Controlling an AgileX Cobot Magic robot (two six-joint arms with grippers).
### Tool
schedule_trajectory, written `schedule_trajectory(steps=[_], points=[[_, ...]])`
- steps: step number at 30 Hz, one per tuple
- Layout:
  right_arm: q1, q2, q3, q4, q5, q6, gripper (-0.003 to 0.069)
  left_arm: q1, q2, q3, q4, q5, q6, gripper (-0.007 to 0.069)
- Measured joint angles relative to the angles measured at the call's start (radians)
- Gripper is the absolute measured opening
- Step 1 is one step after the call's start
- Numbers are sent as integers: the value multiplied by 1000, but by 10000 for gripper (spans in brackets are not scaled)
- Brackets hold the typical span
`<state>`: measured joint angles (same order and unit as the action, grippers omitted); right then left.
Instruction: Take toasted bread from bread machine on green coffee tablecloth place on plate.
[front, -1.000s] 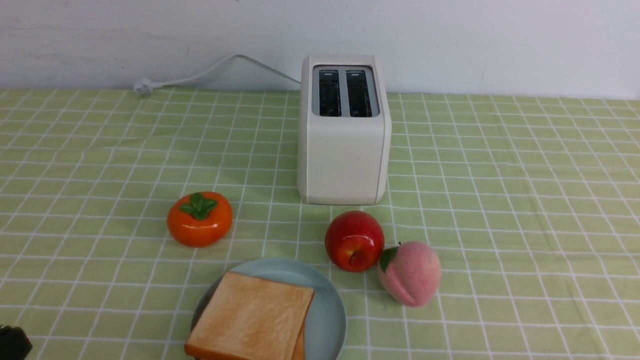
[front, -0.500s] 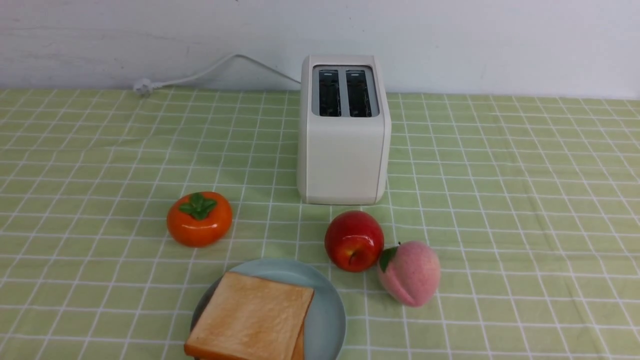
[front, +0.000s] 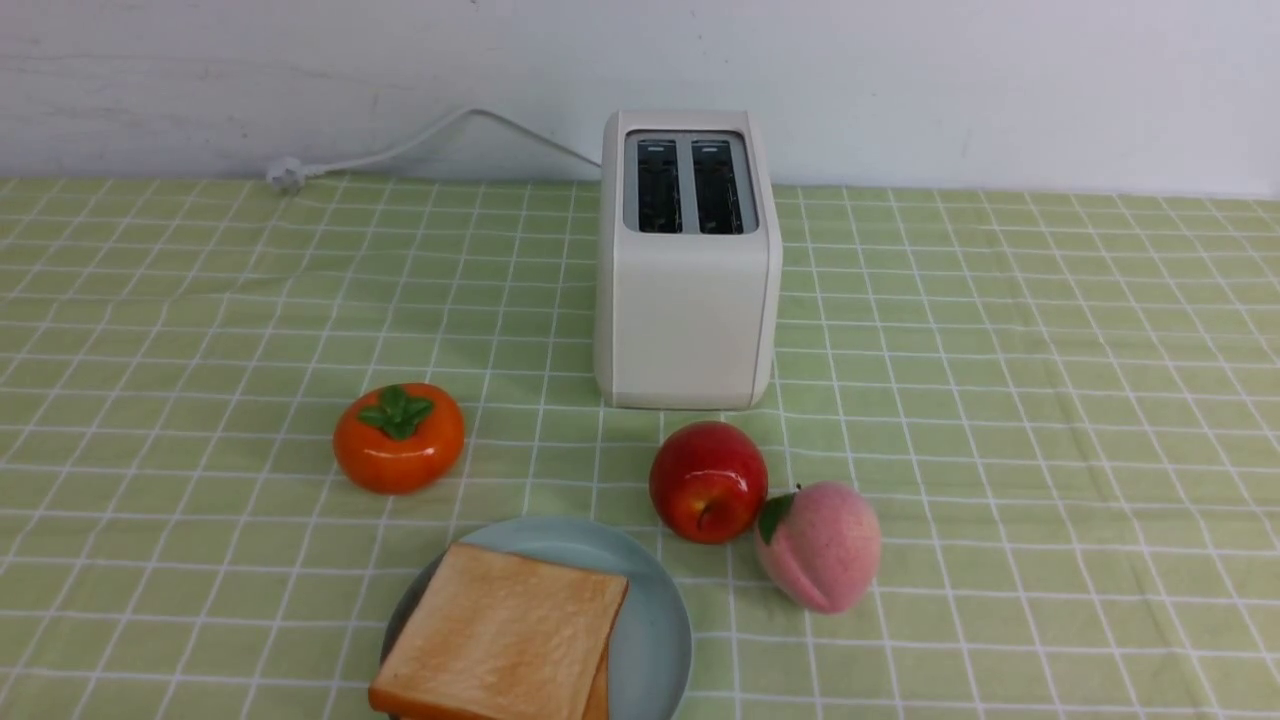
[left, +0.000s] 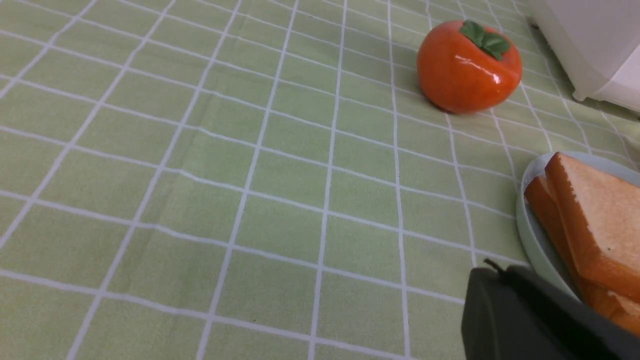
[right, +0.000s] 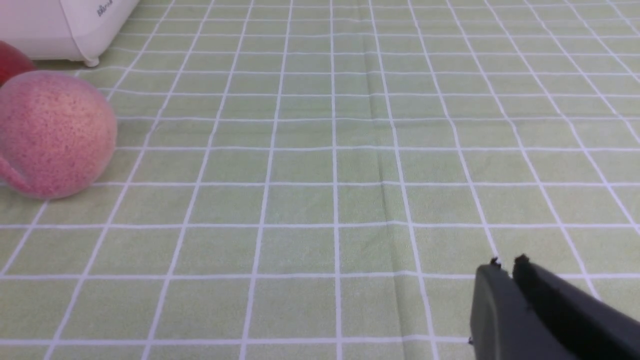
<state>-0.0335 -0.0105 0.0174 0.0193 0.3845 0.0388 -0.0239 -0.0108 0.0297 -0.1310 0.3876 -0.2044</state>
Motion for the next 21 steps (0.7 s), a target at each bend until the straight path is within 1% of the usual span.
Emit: schedule_trajectory(steps=[21], points=[[0,0,0,0,0,0,76,0,0,0,2,0,0,-10]])
